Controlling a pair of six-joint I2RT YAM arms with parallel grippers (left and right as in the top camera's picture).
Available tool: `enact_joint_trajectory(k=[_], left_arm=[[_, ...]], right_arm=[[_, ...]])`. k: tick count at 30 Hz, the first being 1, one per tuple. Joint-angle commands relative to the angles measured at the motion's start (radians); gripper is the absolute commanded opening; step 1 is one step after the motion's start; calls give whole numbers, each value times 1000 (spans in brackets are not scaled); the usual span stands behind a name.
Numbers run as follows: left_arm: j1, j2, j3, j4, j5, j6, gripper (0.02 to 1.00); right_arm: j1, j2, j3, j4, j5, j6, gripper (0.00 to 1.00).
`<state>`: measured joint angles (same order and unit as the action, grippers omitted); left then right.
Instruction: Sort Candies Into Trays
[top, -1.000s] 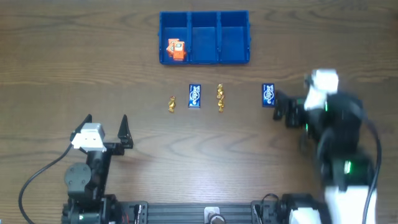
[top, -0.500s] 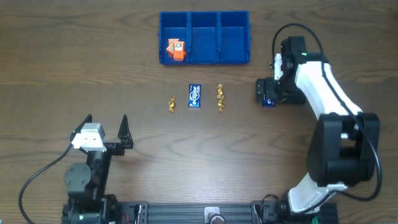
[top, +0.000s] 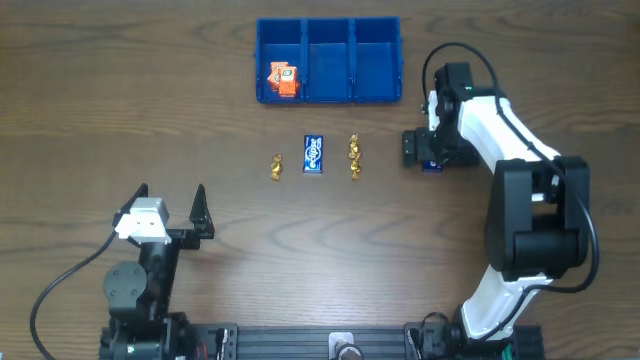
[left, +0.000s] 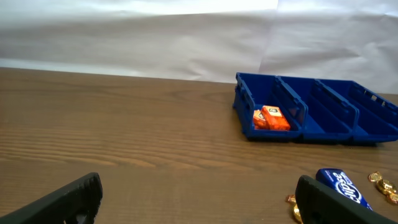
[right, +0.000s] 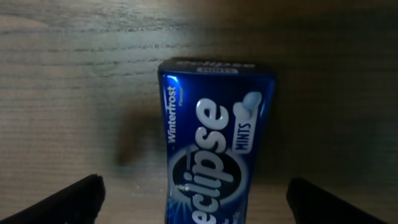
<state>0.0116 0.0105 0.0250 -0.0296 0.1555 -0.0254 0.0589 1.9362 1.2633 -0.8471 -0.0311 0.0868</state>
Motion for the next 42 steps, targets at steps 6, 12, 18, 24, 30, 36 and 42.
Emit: enact_joint_trajectory(k=[6,12,18,24,30,36,42], left_arm=[[5,-6,-20,-33,25,3,998],[5,-6,-20,-33,25,3,998],[5,-6,-20,-33,25,3,998],[5,-6,-20,-33,25,3,996],[5,-6,-20,-33,25,3,998],[5,-6,-20,-33,25,3,996],[5,-6,-20,-33,25,3,998]], right_arm=[[3,10,7,16,64,39,873],[4,39,7,31,63,39,851],[14,39,7,39,63,39,461],[28,39,9,41,55,41,172],[85,-63,90,5,52,56,143],[322,-165,499,-106,146,188,84],[428,-106,579,30,272,233,91]])
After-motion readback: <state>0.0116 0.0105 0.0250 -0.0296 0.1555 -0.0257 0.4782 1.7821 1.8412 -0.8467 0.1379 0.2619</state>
